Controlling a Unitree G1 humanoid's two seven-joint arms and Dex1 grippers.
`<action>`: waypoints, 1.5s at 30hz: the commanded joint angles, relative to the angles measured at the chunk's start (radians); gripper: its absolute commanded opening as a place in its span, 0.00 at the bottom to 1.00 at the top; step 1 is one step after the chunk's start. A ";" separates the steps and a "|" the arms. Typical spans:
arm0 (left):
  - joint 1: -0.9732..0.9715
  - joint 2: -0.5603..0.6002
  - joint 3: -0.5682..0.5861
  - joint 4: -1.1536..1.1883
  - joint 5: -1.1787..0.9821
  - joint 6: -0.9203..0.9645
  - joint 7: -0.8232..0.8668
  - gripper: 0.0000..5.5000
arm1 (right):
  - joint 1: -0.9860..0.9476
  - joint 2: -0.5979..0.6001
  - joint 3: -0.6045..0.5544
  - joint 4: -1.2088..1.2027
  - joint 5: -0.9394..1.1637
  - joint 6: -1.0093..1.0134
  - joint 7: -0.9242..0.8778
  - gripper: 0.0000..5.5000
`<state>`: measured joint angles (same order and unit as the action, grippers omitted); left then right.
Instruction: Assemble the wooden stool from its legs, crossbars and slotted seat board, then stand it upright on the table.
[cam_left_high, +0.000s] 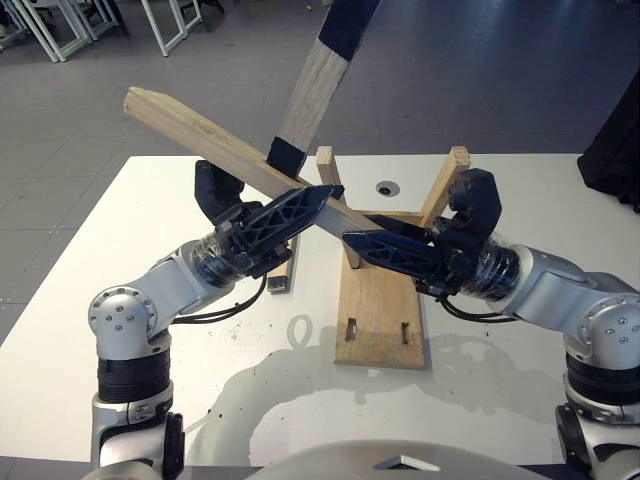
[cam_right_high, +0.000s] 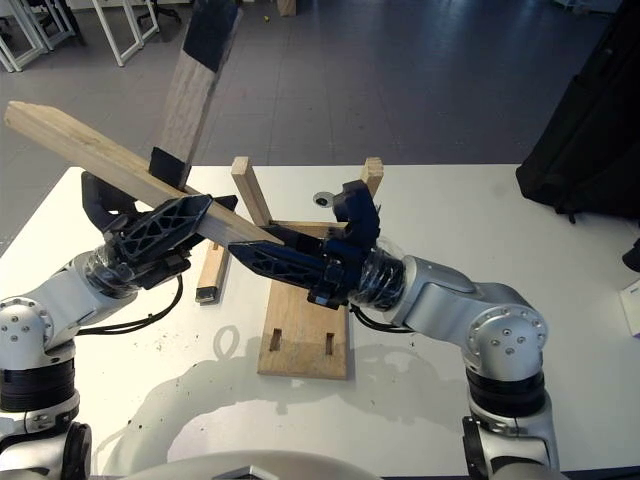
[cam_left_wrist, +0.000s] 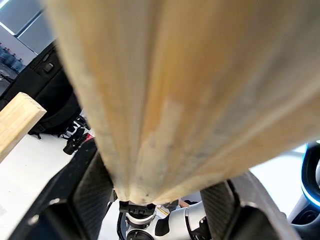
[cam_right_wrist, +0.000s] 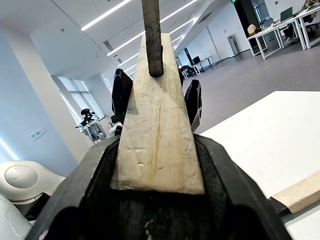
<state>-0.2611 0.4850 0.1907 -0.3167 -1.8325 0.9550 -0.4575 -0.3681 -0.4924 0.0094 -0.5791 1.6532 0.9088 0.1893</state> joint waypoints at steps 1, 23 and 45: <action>-0.019 0.001 0.004 0.006 -0.025 -0.018 0.000 0.40 | 0.000 -0.032 0.013 0.003 0.023 0.006 -0.005 0.48; 0.203 0.165 -0.307 -0.096 1.233 -0.909 -0.677 0.38 | 0.393 -0.425 0.202 -0.125 -0.771 -0.006 0.186 0.74; 0.104 0.084 -0.407 0.395 1.429 -1.155 -0.919 0.38 | 0.367 -0.330 0.233 -0.088 -0.972 0.040 0.305 0.74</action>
<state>-0.1391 0.5598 -0.2113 0.0741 -0.4253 -0.2025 -1.3535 0.0131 -0.8300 0.2383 -0.6704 0.6995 0.9337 0.4856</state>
